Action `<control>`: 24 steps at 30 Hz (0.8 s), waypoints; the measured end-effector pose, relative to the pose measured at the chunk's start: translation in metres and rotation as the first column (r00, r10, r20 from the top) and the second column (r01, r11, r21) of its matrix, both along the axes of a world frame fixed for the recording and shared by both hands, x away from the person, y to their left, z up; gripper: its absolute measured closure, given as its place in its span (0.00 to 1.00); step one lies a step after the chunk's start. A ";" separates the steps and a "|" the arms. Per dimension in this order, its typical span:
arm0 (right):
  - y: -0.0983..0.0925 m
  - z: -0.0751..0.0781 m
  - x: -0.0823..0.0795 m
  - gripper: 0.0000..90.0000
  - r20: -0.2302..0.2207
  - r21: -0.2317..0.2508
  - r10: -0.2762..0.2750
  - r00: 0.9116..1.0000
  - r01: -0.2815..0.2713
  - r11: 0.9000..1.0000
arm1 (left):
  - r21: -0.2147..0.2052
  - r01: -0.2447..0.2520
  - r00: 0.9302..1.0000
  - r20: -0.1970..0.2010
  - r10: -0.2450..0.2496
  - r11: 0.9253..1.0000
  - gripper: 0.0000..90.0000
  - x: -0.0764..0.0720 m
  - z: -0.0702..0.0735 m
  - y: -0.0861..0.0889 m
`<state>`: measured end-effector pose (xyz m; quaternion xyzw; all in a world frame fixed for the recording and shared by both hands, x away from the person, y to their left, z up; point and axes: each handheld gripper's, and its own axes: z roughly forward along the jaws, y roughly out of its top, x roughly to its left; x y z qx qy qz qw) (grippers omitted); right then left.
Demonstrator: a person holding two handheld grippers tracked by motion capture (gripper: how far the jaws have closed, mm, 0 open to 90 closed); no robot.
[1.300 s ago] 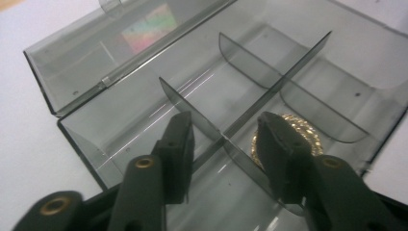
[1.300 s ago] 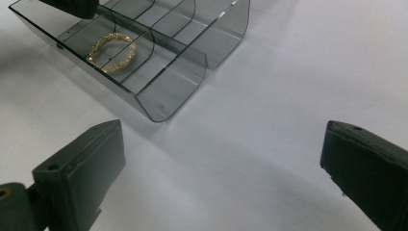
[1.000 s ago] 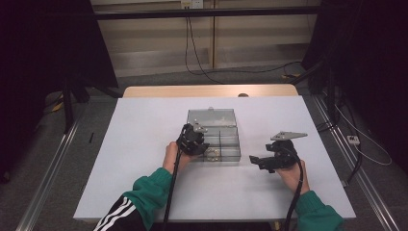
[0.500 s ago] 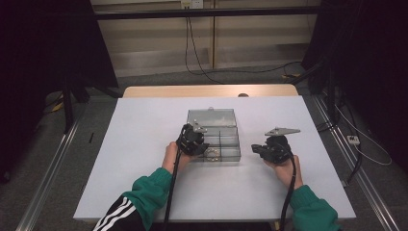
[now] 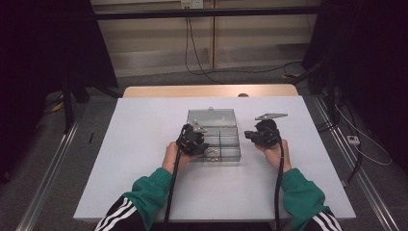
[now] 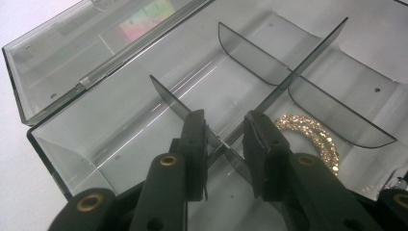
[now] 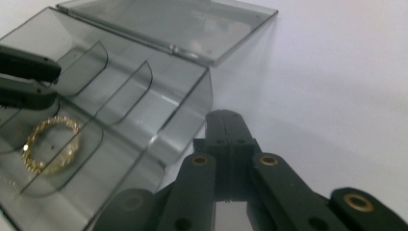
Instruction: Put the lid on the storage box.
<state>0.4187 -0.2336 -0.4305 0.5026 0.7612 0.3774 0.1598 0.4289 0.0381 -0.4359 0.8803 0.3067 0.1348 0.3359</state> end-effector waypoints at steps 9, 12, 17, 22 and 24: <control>0.009 -0.001 0.033 1.00 -0.021 -0.021 -0.021 1.000 0.021 1.000 | -0.004 0.000 1.000 -0.002 0.000 1.000 0.79 0.000 0.000 0.001; 0.011 -0.004 0.046 1.00 -0.038 -0.023 -0.029 0.999 0.028 0.999 | -0.004 0.000 1.000 -0.002 0.000 1.000 0.79 0.000 0.000 0.001; 0.016 -0.015 0.061 1.00 -0.073 -0.017 -0.023 0.997 0.022 1.000 | -0.005 0.001 1.000 -0.001 -0.001 1.000 0.79 0.000 0.000 0.001; 0.020 -0.025 0.071 1.00 -0.091 -0.016 -0.035 0.995 0.034 0.999 | -0.007 0.001 1.000 -0.002 -0.001 1.000 0.79 0.000 0.000 0.001; 0.021 -0.028 0.075 1.00 -0.090 -0.013 -0.039 0.995 0.038 0.999 | -0.014 0.000 1.000 -0.008 0.000 1.000 0.79 0.001 0.000 0.002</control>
